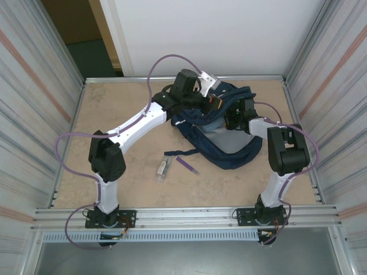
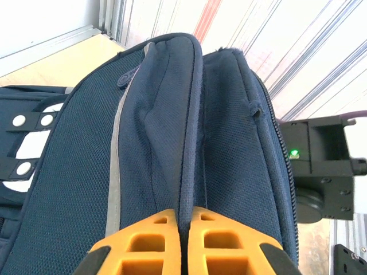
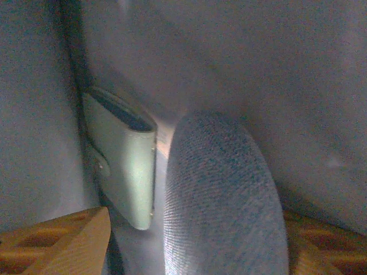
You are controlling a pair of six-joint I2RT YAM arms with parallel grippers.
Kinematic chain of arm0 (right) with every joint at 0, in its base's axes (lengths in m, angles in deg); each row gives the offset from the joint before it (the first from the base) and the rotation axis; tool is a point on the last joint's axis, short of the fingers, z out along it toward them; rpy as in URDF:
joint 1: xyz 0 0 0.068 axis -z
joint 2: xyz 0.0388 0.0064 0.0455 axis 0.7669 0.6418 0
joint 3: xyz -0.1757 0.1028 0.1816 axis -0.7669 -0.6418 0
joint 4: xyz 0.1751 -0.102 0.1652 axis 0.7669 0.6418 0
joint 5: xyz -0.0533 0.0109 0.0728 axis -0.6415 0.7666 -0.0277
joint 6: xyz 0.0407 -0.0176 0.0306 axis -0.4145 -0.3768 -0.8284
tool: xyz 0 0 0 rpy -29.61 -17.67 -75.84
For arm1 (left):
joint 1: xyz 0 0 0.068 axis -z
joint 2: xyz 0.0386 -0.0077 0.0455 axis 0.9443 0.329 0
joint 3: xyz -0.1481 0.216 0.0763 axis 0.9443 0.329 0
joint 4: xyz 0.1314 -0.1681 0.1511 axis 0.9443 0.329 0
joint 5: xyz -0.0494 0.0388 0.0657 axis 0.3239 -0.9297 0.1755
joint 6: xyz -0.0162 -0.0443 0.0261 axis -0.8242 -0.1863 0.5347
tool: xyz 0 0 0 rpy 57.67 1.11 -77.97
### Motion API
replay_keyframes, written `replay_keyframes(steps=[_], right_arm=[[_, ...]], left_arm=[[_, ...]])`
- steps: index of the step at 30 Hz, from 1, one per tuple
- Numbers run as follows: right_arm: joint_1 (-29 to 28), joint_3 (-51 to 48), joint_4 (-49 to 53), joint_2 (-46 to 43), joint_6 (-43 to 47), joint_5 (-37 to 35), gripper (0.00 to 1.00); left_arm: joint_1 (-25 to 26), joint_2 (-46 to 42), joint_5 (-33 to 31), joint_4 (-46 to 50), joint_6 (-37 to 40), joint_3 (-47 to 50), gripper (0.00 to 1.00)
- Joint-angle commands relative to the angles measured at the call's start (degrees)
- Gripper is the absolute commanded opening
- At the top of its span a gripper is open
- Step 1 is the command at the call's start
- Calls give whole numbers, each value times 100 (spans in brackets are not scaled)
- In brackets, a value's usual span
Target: Pack the student bag
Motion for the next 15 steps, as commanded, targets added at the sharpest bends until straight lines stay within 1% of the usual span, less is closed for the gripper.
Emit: replay_keyframes(steps=[1, 4, 7, 9, 11, 13, 15], right_arm=[[120, -50, 685, -462, 271, 241, 68], [98, -169, 953, -662, 285, 369, 67], [-71, -329, 751, -720, 173, 392, 62], [-189, -309, 542, -588, 133, 325, 50], [-246, -289, 190, -342, -116, 365, 37], [-289, -280, -364, -78, -403, 425, 30], [-325, -182, -506, 142, -485, 144, 28]], left_arm=[[-34, -613, 210, -851, 91, 103, 0], [-54, -597, 279, -850, 72, 89, 0], [-54, -555, 319, -954, 5, 136, 0], [-54, -500, 395, -978, -53, 100, 0], [-54, -476, 472, -1024, -132, 92, 0], [-54, -473, 511, -1143, -232, 151, 0], [-54, -463, 572, -1197, -278, 153, 0]])
